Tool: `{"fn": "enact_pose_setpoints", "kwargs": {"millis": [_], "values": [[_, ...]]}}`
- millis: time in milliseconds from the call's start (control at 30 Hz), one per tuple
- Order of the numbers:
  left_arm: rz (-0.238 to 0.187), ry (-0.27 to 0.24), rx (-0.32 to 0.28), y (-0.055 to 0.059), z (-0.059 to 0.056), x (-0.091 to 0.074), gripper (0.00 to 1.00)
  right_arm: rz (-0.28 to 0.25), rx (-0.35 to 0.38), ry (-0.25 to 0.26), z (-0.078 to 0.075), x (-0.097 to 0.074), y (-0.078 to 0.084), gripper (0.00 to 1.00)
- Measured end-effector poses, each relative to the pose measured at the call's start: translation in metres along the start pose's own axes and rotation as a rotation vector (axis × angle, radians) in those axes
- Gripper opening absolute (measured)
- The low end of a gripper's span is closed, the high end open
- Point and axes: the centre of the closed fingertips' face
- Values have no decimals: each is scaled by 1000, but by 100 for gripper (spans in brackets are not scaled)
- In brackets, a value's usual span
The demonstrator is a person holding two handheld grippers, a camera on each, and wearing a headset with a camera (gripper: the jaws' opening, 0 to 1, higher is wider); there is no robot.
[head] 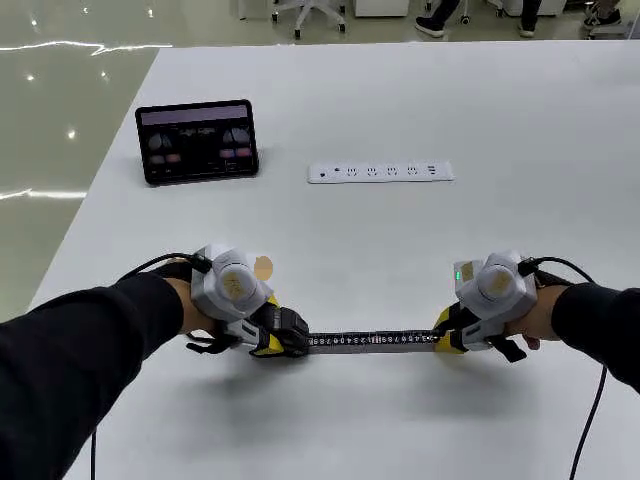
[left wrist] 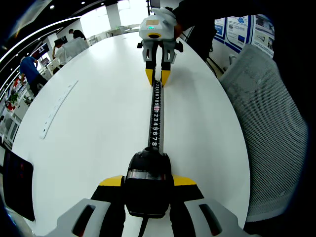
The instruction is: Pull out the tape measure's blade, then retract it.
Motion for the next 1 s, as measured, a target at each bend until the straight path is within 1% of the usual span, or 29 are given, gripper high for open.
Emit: {"fn": "enact_pose_setpoints", "kwargs": {"millis": [1000], "values": [[2,0,-1,-2,-2,-1,31,22,-1,7,-5,-14,16,10]]}}
Point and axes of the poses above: the centre of the closed fingertips' face, and the gripper's own axes: x roughly forward along the fingers, z roughly to its left, y roughly out of its underside, and after that the axes turned 6 degrees about -z, right-handed
